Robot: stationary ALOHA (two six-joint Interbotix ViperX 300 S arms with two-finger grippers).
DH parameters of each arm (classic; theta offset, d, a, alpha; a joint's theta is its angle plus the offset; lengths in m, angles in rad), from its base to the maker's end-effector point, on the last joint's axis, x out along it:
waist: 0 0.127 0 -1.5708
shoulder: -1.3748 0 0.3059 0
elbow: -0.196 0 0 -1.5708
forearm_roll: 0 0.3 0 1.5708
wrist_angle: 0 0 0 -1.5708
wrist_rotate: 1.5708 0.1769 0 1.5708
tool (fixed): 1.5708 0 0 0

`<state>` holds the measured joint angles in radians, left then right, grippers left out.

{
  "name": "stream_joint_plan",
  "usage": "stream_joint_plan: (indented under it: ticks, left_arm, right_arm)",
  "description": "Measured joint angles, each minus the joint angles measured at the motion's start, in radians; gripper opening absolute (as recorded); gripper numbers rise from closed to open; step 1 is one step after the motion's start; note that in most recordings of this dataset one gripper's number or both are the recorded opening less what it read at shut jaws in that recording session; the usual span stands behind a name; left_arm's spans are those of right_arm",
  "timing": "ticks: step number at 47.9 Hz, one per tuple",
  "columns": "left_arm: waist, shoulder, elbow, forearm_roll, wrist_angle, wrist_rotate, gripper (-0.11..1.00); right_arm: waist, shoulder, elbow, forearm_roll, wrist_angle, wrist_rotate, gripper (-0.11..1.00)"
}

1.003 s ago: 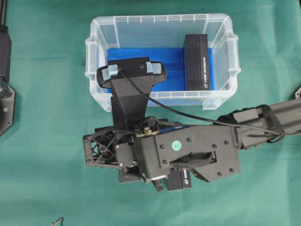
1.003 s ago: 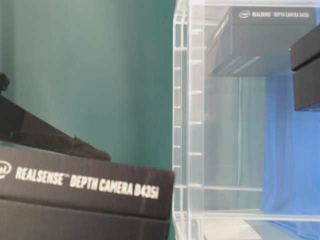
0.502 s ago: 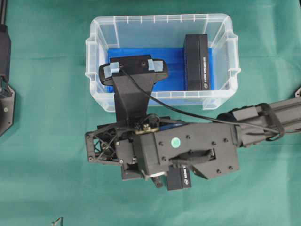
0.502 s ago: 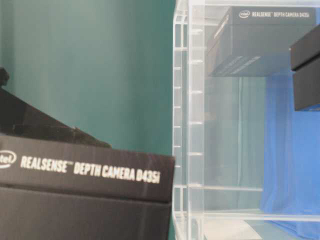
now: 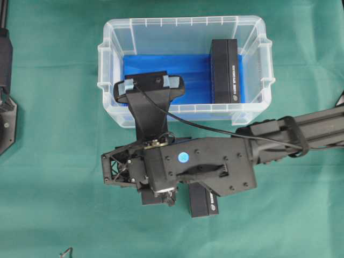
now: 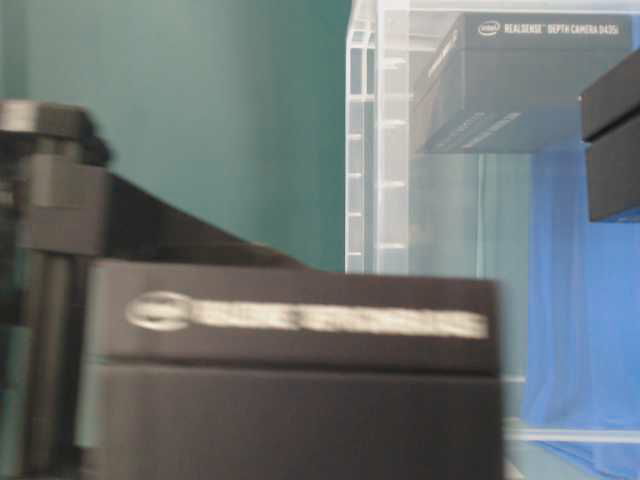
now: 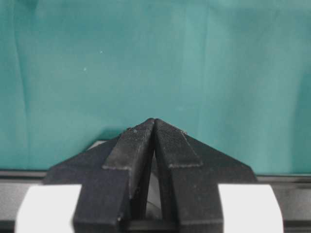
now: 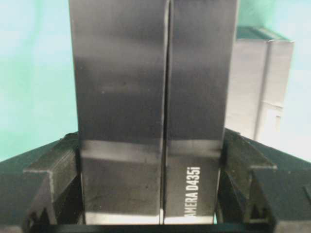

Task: Take the box out of the case with the right arm.
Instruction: 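Carry the box with the right gripper to the table left of the first box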

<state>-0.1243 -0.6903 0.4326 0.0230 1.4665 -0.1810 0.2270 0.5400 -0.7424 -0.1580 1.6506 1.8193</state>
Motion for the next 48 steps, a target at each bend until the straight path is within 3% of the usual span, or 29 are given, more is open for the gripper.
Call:
stream_joint_plan:
  ticks: [25,48]
  left_arm:
    - [0.0,0.0,0.0,0.0,-0.002,0.0,0.0]
    - [0.0,0.0,0.0,0.0,-0.002,0.0,0.0]
  right_arm:
    - [-0.02,0.0,0.353,0.098,-0.403,0.075,0.65]
    - [-0.017,0.002,0.391,0.115,-0.476,0.077,0.66]
